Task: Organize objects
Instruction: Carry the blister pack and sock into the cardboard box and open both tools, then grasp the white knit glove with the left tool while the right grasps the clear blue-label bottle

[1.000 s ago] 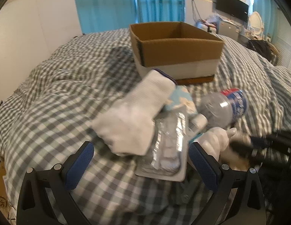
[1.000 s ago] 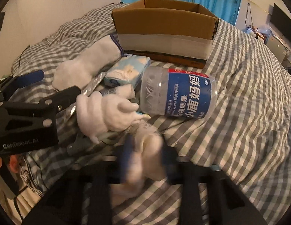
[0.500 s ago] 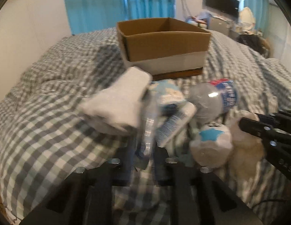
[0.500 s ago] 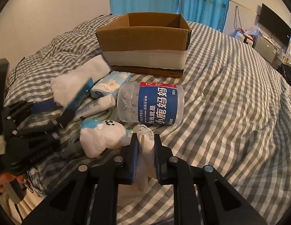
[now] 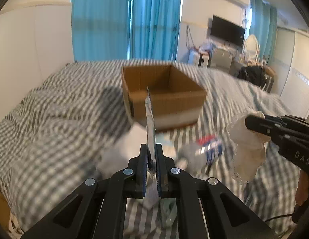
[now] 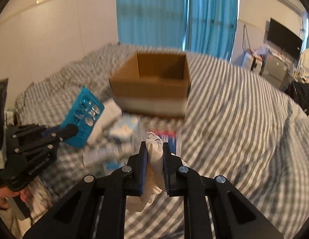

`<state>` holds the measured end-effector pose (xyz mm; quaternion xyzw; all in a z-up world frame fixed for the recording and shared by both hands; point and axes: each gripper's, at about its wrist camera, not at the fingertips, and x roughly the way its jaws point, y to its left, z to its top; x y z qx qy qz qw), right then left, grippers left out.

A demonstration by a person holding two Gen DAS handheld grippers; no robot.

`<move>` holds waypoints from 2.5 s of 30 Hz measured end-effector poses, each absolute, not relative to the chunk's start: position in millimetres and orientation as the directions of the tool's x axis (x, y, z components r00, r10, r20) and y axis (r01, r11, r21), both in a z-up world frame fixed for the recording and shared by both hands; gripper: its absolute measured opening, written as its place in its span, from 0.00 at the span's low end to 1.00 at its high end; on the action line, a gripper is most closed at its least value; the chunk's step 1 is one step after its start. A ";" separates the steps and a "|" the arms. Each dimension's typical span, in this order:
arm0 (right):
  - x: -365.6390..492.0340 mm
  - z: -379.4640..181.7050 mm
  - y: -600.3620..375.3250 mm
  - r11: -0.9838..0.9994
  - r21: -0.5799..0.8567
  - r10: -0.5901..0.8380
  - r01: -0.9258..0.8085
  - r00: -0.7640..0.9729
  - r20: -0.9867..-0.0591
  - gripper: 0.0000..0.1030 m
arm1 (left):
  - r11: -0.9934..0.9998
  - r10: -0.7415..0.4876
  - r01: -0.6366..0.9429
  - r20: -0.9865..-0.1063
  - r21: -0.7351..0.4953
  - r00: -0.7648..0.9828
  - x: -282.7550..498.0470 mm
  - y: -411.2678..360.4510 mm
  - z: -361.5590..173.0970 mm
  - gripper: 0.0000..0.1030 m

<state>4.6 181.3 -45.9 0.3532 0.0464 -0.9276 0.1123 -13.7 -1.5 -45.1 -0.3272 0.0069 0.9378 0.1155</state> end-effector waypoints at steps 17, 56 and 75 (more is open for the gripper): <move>-134.4 54.8 155.7 -0.952 -0.018 -0.253 0.305 -0.820 -0.514 0.13 | -0.966 0.250 -0.245 -0.543 -0.084 -0.802 -166.2 14.6 13.2 0.07; -136.6 77.9 197.5 -0.982 0.036 -0.180 0.188 -0.845 -0.503 0.87 | -0.984 0.148 -0.178 -0.554 0.001 -0.819 -118.5 4.3 40.5 0.96; -19.9 56.2 178.9 -0.986 -0.042 -0.122 0.162 -0.870 -0.478 1.00 | -0.991 0.085 -0.128 -0.540 0.042 -0.837 -33.3 -20.5 5.5 1.00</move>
